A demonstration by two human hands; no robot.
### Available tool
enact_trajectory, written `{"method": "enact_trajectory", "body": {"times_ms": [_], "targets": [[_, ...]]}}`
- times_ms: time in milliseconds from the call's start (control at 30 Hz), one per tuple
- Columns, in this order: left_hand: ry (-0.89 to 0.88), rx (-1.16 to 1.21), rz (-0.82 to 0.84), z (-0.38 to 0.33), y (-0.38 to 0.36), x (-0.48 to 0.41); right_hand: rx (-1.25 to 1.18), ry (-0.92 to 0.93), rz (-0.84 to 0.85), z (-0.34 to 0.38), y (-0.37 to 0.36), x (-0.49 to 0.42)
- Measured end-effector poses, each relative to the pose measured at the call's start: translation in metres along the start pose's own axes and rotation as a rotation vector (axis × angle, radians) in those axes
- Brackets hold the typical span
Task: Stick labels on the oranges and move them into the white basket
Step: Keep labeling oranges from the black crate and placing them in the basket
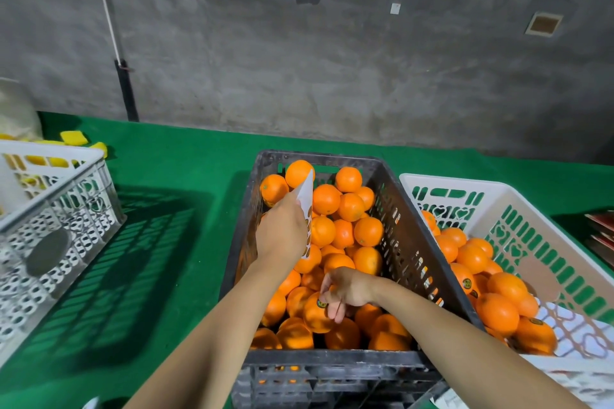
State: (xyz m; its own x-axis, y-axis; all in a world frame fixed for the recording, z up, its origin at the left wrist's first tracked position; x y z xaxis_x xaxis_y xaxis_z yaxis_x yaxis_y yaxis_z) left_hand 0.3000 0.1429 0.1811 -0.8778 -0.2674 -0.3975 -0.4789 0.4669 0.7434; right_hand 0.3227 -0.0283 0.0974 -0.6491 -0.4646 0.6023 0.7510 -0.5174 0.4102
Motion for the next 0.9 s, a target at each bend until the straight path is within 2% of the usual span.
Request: {"method": "enact_trajectory", "body": {"times_ms": [167, 900], "targets": [[0.001, -0.016, -0.011, 0.0009, -0.0008, -0.0005, -0.038, -0.036, -0.048, 0.0016, -0.0005, 0.0025], [-0.042, -0.016, -0.004, 0.0028, -0.0067, -0.0005, -0.013, -0.057, -0.033, 0.0009, 0.0032, 0.0045]]}}
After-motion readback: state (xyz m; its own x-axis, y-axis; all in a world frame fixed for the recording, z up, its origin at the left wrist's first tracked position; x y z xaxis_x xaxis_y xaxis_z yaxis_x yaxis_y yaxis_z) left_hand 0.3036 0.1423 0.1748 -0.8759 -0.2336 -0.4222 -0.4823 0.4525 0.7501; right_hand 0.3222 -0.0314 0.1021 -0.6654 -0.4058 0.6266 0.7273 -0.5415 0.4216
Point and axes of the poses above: each hand's wrist, its own x-axis away from the middle knuckle, its own y-axis out of the back of the hand, z = x × y, the point moved 1 cm from there along -x, towards the middle knuckle, and after that the axes turned 8 degrees about -x, right-handed, at the moved point
